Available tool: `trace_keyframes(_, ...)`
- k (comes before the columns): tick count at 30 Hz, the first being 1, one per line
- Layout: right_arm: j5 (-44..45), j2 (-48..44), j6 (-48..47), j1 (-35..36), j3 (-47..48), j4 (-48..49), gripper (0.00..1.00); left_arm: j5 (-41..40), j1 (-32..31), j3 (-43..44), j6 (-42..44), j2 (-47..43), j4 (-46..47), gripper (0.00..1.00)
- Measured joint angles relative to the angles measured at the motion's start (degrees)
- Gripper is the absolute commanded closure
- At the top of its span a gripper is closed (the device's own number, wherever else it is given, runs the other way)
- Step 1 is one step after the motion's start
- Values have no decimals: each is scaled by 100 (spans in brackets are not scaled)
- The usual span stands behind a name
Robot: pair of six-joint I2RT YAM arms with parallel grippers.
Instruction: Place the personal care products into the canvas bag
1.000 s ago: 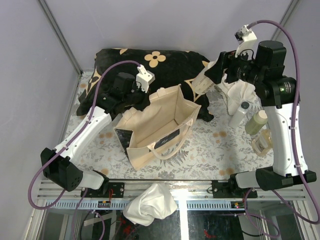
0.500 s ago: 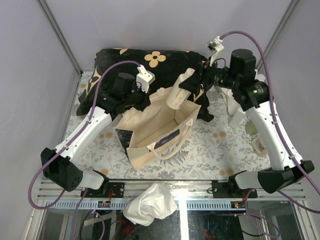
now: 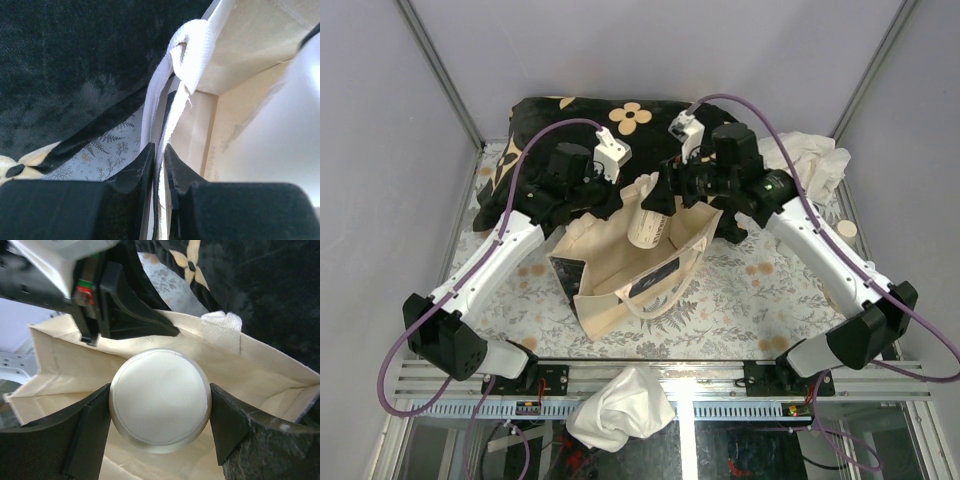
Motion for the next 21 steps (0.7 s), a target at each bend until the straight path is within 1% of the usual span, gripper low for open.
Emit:
trace_keyframes(6, 826, 256, -518, 367, -234, -94, 100, 13, 0, 109, -2, 28, -50, 90)
trace_keyframes(11, 1611, 254, -868, 538, -1102, 173, 100, 7, 4, 358, 0, 140, -190, 90)
trace_keyframes(16, 2162, 254, -1095, 592, -1930, 525, 100, 7, 39, 474, 2, 227, -243, 91)
trace_keyframes(21, 2645, 251, -1246, 662, -2363, 1093, 100, 9, 50, 479, 2, 264, -251, 91)
